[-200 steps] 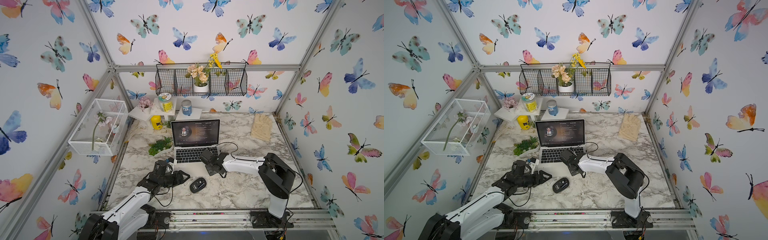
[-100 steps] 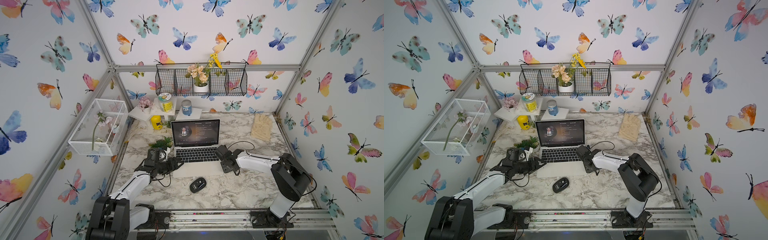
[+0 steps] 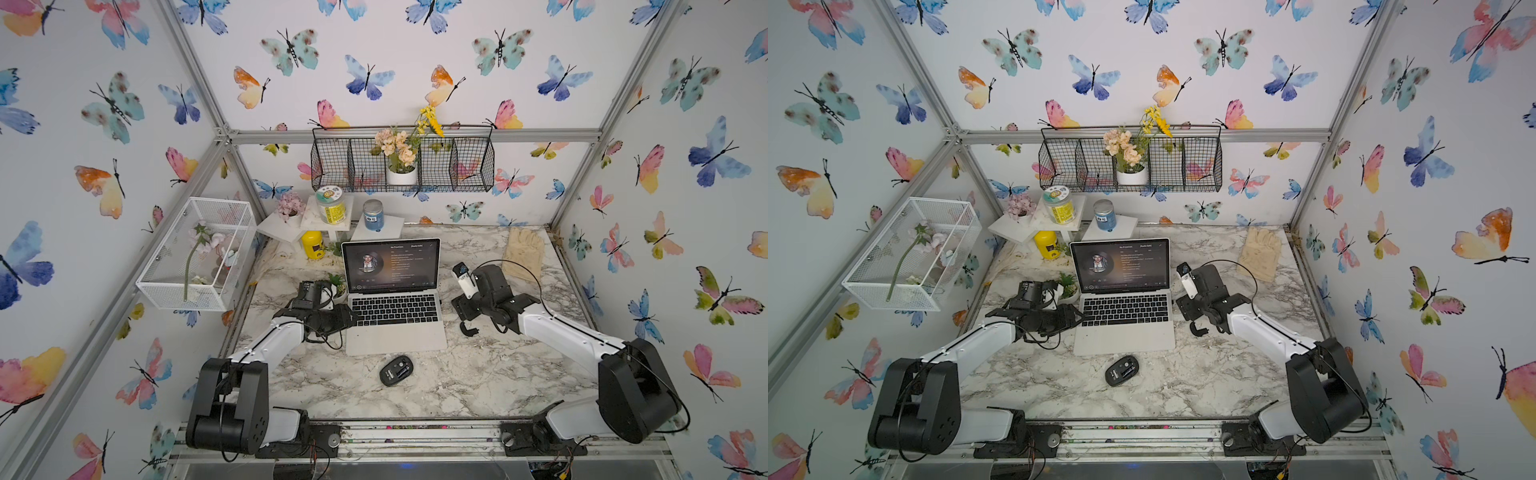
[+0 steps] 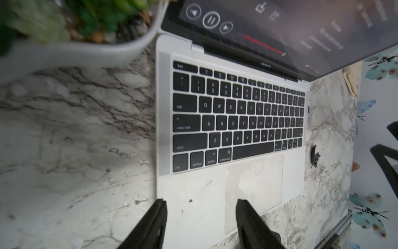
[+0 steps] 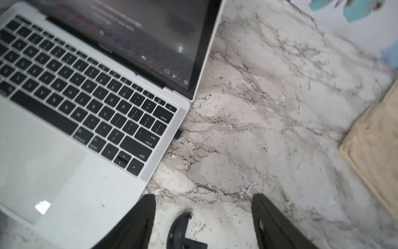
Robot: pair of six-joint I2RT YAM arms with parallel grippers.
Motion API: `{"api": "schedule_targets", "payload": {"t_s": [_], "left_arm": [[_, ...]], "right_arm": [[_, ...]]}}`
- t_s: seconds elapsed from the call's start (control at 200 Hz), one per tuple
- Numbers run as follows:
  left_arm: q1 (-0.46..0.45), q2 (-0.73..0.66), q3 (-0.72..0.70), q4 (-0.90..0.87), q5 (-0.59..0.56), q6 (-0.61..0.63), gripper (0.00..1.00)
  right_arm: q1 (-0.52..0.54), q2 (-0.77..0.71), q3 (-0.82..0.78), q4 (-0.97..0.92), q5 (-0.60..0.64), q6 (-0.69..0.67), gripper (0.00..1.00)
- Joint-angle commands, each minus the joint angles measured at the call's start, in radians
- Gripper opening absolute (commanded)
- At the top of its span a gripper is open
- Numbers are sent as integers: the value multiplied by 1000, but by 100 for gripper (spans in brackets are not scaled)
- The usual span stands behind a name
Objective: Remove the wireless mouse receiver from the laptop
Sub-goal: Take out the USB plug from the USB port.
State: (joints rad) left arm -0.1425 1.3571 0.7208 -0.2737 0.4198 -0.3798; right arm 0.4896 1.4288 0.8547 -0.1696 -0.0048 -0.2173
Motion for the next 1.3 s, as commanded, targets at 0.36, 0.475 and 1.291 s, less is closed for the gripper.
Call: {"api": "schedule_targets", "payload": {"t_s": [0.36,0.475,1.291], "left_arm": [[-28,225,165,-78,-216,182,49],[-29,259,162,-87,-237,209,49],[-5,373,203,-105,-184,296,44]], "right_arm": [[-101,356,223,-77,-247,-769,69],[-100,429,260,-86,-258,-806,68],[-87,683,522,-457,-445,-1022,54]]}}
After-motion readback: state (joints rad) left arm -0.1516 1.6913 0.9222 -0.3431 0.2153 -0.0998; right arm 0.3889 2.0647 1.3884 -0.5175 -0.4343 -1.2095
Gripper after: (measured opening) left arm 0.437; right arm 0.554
